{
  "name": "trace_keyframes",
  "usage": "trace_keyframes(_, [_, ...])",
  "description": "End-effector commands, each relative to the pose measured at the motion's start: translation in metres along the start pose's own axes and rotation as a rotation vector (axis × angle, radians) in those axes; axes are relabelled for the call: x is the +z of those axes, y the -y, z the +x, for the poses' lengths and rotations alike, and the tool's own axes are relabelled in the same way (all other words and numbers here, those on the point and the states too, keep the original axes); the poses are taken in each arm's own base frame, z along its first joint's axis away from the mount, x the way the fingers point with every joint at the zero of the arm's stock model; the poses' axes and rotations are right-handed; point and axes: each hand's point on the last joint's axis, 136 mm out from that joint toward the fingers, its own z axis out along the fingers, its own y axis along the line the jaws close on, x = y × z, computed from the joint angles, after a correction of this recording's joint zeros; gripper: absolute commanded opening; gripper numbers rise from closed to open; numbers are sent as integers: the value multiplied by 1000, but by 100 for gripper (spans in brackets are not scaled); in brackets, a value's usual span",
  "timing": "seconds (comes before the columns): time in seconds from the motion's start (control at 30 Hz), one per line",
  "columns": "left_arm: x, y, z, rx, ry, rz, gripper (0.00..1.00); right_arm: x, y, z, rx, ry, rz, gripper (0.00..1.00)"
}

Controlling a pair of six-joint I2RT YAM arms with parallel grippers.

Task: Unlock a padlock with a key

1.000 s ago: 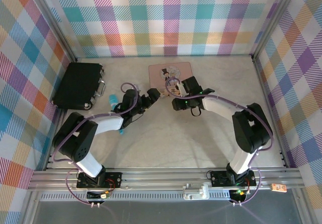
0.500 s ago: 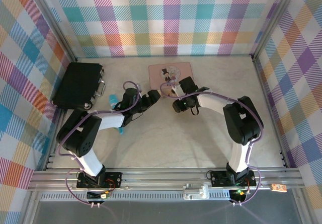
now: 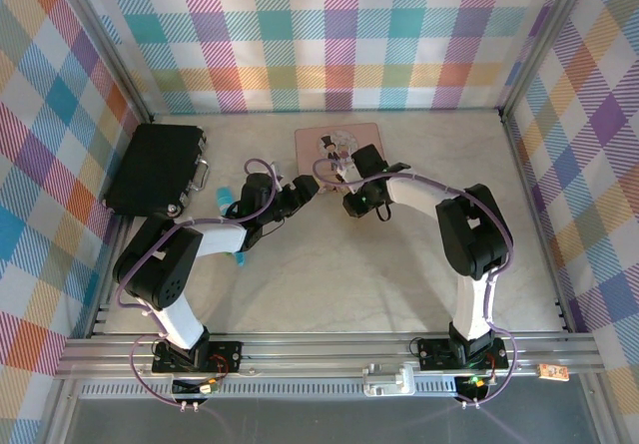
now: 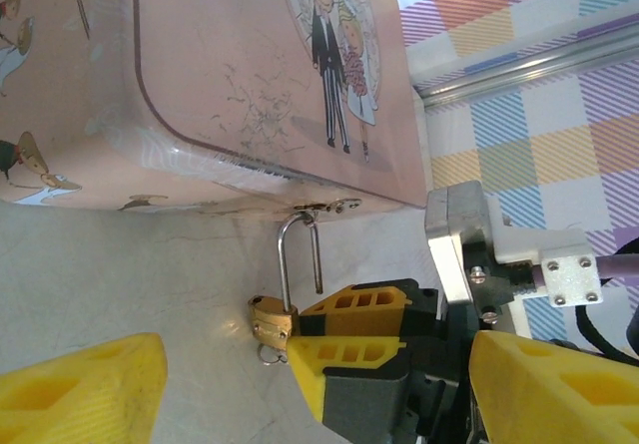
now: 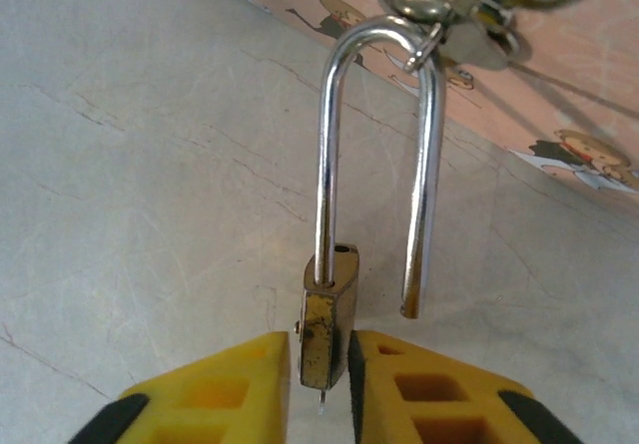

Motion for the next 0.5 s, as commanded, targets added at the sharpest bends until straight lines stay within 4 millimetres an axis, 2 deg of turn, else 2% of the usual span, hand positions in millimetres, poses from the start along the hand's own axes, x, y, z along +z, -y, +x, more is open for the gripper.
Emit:
trace_keyframes(0.0, [0, -4, -1, -8, -2, 21, 78, 1, -3, 4, -50, -45, -34, 28])
trace_keyframes(0.23, [0, -6, -3, -32, 2, 40, 76, 4, -8, 10, -51, -66, -61, 28])
trace_keyframes(0.3, [0, -7, -3, -35, 0, 43, 72, 4, -7, 10, -60, -64, -56, 25])
trace_keyframes(0.47, [0, -6, -3, -35, 1, 49, 71, 8, -3, 9, -90, -66, -37, 13])
